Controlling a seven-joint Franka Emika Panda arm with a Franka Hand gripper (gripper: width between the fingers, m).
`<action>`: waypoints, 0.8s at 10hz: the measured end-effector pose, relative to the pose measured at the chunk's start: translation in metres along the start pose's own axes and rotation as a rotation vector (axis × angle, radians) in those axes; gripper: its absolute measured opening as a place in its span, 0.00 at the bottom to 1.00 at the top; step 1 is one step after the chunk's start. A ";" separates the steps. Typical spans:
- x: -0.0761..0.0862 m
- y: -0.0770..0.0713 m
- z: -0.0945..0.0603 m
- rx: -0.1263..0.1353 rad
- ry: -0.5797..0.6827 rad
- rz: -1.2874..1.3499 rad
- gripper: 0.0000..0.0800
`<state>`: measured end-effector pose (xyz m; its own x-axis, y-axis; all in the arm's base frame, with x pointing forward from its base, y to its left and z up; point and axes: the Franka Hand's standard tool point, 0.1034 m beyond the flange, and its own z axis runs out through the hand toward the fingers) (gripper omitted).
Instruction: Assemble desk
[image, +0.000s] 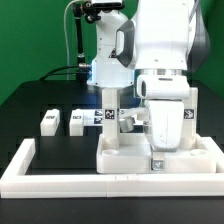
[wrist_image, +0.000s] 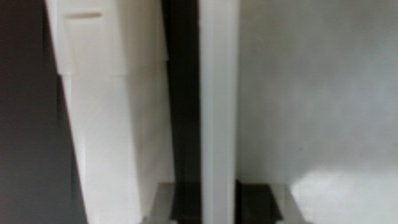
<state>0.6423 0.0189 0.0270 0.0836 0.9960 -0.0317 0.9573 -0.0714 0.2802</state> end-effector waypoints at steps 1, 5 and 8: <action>0.000 0.000 0.000 0.000 0.000 0.001 0.08; 0.008 0.010 0.000 0.000 0.002 -0.002 0.08; 0.009 0.020 0.003 0.037 -0.014 0.032 0.08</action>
Offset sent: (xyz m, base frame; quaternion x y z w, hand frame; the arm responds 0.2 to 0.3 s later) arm 0.0248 0.0212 -0.0009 -0.0212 0.0171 0.0006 0.9996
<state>0.6627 0.0259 0.0291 0.1175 0.9924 -0.0368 0.9637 -0.1050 0.2457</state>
